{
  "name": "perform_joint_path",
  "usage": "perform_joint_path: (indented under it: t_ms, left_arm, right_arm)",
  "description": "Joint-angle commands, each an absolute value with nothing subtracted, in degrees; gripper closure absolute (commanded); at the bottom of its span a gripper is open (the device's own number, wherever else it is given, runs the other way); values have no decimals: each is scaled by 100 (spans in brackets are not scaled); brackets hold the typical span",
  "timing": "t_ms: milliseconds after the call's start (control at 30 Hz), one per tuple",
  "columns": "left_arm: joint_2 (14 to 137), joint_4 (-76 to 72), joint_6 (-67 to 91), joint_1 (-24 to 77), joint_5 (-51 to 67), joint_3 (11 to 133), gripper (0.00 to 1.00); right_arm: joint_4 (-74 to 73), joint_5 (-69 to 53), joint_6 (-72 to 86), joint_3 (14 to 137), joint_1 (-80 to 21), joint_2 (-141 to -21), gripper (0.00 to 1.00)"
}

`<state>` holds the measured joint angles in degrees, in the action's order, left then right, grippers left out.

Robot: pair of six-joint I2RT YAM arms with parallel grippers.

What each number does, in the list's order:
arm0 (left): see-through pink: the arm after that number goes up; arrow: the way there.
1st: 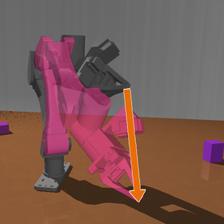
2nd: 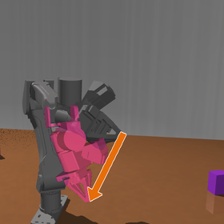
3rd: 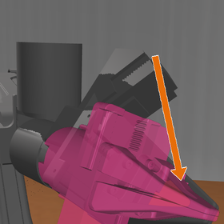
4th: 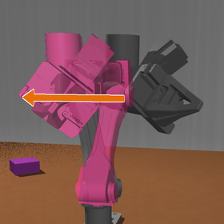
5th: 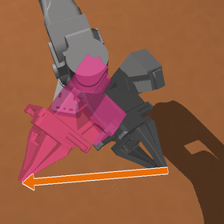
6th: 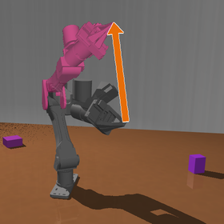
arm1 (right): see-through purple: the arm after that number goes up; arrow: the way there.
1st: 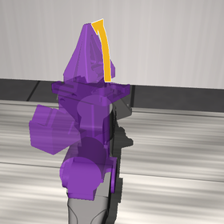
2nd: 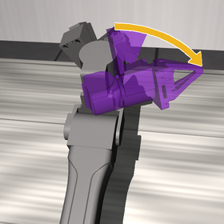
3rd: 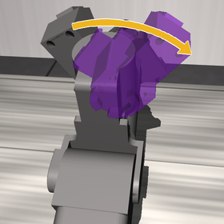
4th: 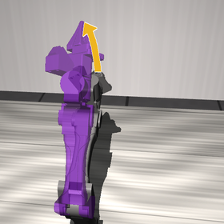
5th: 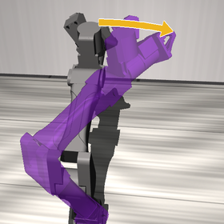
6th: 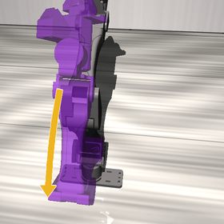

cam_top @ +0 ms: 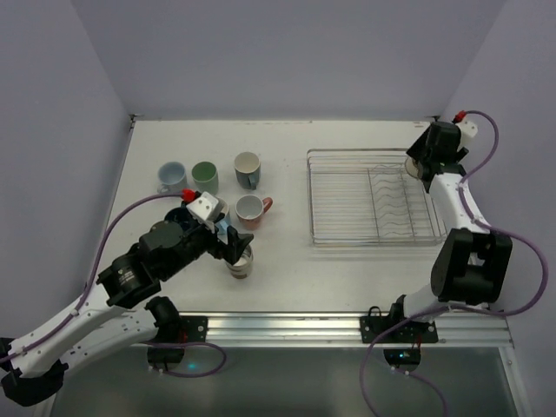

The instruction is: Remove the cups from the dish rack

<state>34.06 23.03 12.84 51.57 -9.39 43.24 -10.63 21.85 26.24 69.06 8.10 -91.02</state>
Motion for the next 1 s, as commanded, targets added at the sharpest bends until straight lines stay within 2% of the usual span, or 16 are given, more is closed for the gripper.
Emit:
perform_joint_path:
  t_ms: [0, 200, 400, 467, 567, 700, 967]
  left_arm:
    - [3419, 1802, 1327, 5028, -739, 4359, 0]
    - [3778, 1354, 1722, 4948, -28, 4570, 1]
    - [4358, 318, 2556, 4948, 860, 4570, 5]
    - [4613, -156, 2899, 4948, 940, 4553, 5]
    - [4885, -675, 3391, 4939, 1019, 4448, 11]
    - [5141, -1335, 3937, 4939, 1177, 4228, 21]
    - [5563, -1766, 4438, 4939, 1239, 4271, 27]
  right_arm:
    - [-335, 1576, 2891, 6654, 774, -8105, 65]
    - [552, 222, 3664, 5215, 63, -6587, 65]
    - [1992, -1527, 4613, 4133, -1300, -5495, 64]
    - [2354, -2132, 4973, 3930, -1599, -5344, 64]
    - [3162, -2897, 5422, 3543, -1880, -5195, 65]
    - [4207, -3322, 5931, 2955, -2206, -5185, 65]
    - [5554, -3814, 6661, 2233, -2373, -5353, 65]
